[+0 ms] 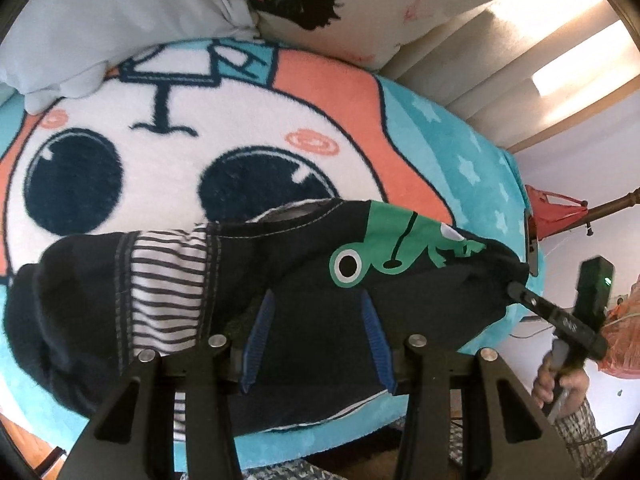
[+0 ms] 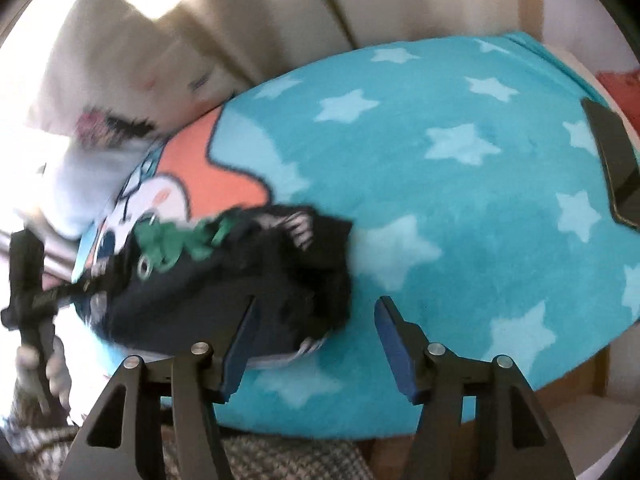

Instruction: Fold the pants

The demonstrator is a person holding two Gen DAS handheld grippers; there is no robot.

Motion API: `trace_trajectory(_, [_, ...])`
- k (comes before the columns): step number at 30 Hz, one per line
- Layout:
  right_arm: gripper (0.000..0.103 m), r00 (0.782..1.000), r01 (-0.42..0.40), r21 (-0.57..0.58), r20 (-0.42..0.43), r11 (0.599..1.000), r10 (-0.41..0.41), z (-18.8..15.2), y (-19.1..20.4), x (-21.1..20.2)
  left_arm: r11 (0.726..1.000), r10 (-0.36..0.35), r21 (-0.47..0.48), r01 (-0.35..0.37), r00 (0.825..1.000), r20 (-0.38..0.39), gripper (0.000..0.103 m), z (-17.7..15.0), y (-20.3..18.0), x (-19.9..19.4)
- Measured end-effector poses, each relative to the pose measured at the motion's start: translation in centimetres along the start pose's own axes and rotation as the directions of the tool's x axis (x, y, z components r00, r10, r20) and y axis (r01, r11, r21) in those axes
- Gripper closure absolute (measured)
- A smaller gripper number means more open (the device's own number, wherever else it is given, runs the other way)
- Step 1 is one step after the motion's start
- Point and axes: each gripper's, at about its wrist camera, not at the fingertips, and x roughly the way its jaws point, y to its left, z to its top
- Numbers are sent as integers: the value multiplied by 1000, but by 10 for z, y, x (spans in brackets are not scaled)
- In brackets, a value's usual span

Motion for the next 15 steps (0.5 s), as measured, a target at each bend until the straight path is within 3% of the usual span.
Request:
trace_trajectory(4, [37,997,-78,41,-22,996,78,18,-10,27,1000,12,-27,-12,1000,13,58,-4,8,-7])
trace_trajectory(8, [29,994,-105,43,-15,993,106,25,-4,43,999,19,-48,-18,1000,24,58,-9,12,-12])
trace_trajectory(10, [45,993,-110,33,-26,993,111,26,1,43,998,22,-58,-20,999,31,58,-11,14,-14])
trace_trajectory(11, [75,991,-125,37,-40,991,126,28,1,44,998,25,-63,-23,999,33,58,-12,15,-15])
trace_trajectory(12, [82,988,-144,52,-56,988,147,29,0,45,997,29,-68,-26,999,35,58,-12,14,-14])
trace_trajectory(15, [85,986,-162,74,-28,984,164,32,-2,36,997,35,-76,-31,998,48,58,-11,13,-17])
